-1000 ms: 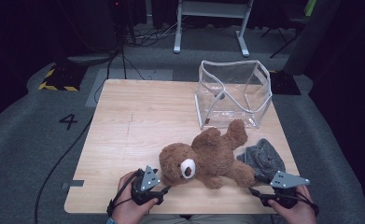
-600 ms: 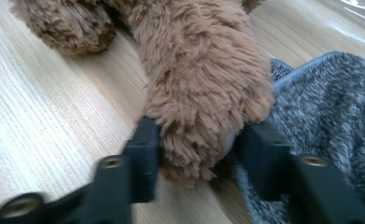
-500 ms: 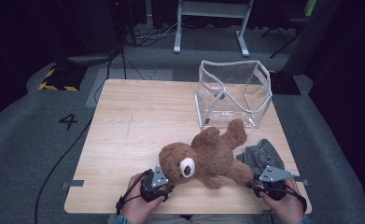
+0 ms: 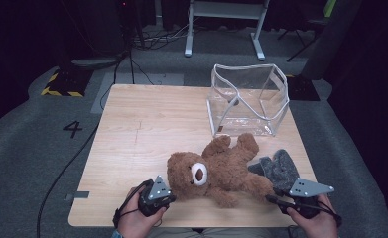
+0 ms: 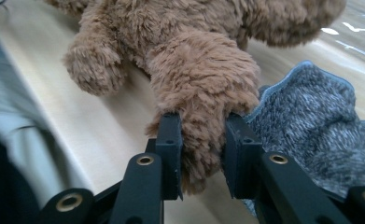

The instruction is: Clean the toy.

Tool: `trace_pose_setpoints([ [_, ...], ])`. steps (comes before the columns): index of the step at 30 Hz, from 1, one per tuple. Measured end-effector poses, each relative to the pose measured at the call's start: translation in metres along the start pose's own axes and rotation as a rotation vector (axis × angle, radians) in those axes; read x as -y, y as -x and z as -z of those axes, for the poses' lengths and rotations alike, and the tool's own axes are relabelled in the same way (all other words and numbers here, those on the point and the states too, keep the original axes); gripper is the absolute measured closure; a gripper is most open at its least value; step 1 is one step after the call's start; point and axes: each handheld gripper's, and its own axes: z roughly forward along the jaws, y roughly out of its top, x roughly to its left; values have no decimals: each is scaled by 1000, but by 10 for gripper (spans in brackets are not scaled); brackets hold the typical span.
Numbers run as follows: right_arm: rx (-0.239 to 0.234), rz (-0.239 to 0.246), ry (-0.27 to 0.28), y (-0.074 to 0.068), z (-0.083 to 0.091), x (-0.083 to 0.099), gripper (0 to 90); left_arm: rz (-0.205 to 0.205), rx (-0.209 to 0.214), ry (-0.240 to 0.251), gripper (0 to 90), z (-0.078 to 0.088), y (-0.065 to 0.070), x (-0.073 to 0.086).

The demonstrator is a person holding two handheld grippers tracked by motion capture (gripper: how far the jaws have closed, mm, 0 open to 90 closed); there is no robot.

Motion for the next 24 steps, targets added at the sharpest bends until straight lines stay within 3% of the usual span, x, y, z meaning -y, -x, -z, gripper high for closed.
trace_pose_setpoints([
  [2, -29, -14, 6, -3, 5, 1, 715, 14, 21, 15, 801, 9, -1, 1],
  [5, -55, -35, 26, -5, 9, 1, 700, 30, 18, 31, 787, 13, -5, 2],
  [8, -59, -13, 32, -1, 2, 2, 549, 50, -26, 6, 745, 5, -9, 7],
  [9, -55, -16, 56, 0, 2, 2, 482, 48, -36, -7, 740, 3, -12, 8],
  [11, -44, -13, 77, 1, 2, 1, 432, 65, -45, -5, 741, 1, -14, 9],
  [13, -3, -22, 160, 11, 10, -3, 382, 66, -50, 8, 739, 0, -16, 10],
  [14, 16, -23, 160, 15, 11, -3, 377, 67, -55, 8, 732, 0, -17, 10],
  [17, 72, -33, 130, 27, 9, -2, 361, 72, -52, 12, 692, 0, -18, 12],
  [18, 159, -27, 48, 42, -1, 3, 321, 71, -55, 26, 627, 0, -20, 13],
  [19, 159, -27, 48, 42, -1, 3, 321, 71, -55, 26, 611, 0, -20, 13],
  [20, 189, -29, -26, 56, -15, 9, 286, 74, -50, 48, 569, 1, -23, 14],
  [22, 186, -37, -52, 60, -21, 11, 258, 82, -53, 67, 477, 1, -23, 14],
  [24, 167, -56, -105, 69, -39, 19, 239, 83, -57, 95, 436, 4, -26, 15],
])
